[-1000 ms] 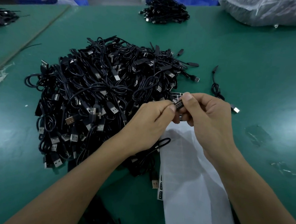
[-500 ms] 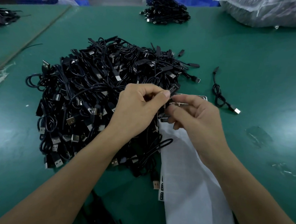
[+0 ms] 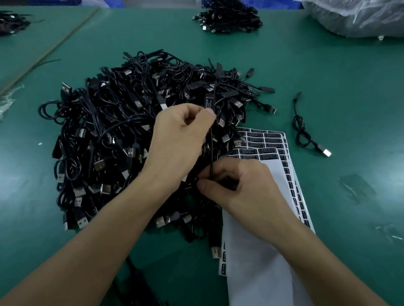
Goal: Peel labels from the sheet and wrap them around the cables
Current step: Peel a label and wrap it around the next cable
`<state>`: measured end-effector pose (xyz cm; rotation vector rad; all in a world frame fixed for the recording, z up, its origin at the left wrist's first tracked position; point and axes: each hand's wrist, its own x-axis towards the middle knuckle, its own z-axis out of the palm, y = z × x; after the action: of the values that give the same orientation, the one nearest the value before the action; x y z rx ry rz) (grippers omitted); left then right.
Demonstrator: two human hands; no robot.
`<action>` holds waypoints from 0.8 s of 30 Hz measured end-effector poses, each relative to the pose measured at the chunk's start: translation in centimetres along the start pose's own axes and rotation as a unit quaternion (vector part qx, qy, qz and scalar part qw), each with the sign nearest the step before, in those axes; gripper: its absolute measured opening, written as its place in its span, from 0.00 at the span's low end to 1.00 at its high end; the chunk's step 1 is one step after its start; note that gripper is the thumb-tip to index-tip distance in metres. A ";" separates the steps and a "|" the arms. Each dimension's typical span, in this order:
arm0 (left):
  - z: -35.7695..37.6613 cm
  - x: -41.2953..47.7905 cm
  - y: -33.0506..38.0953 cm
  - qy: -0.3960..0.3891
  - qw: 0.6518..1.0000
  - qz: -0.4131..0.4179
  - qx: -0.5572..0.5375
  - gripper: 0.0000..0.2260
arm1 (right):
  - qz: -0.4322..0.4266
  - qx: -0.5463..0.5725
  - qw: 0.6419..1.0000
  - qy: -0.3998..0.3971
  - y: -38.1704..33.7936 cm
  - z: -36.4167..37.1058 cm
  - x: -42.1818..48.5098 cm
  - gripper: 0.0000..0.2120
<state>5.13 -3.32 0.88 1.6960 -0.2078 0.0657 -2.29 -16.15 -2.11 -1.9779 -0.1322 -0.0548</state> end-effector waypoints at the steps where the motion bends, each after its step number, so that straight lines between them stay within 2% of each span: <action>1: -0.1 0.1 0.0 0.009 1.000 -0.005 -0.010 0.11 | 0.014 0.035 0.999 -0.001 -0.1 -0.1 0.0 0.04; 4: -0.5 0.6 0.1 0.036 0.998 -0.032 -0.040 0.07 | 0.044 0.140 0.989 0.014 -0.6 -1.0 0.0 0.06; 6: -1.0 0.9 0.2 0.040 0.996 -0.049 -0.058 0.11 | 0.049 0.189 0.979 0.052 -0.8 -2.0 0.2 0.06; 9: -1.3 0.9 0.5 0.011 0.995 -0.063 -0.074 0.08 | 0.055 0.194 0.970 0.140 -0.5 -3.9 0.8 0.03; 11: -1.2 0.9 0.6 -0.011 0.994 -0.071 -0.077 0.10 | 0.071 0.152 0.964 0.207 0.2 -5.7 1.6 0.04; 17: -1.1 0.8 0.7 -0.015 0.997 -0.063 -0.042 0.04 | 0.094 -0.063 0.927 0.356 2.1 -13.5 5.9 0.04; 19: -1.1 0.8 0.6 -0.015 0.997 -0.062 -0.040 0.04 | 0.113 -0.120 0.916 0.367 3.0 -15.2 7.6 0.03; 24: -1.2 0.9 0.4 -0.010 0.997 -0.065 -0.050 0.05 | 0.196 -0.228 0.903 0.308 5.5 -15.8 9.9 0.05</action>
<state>6.06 -2.30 1.62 1.6068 -0.1119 -0.0576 8.50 -32.10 0.16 -2.3113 0.7519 -0.4817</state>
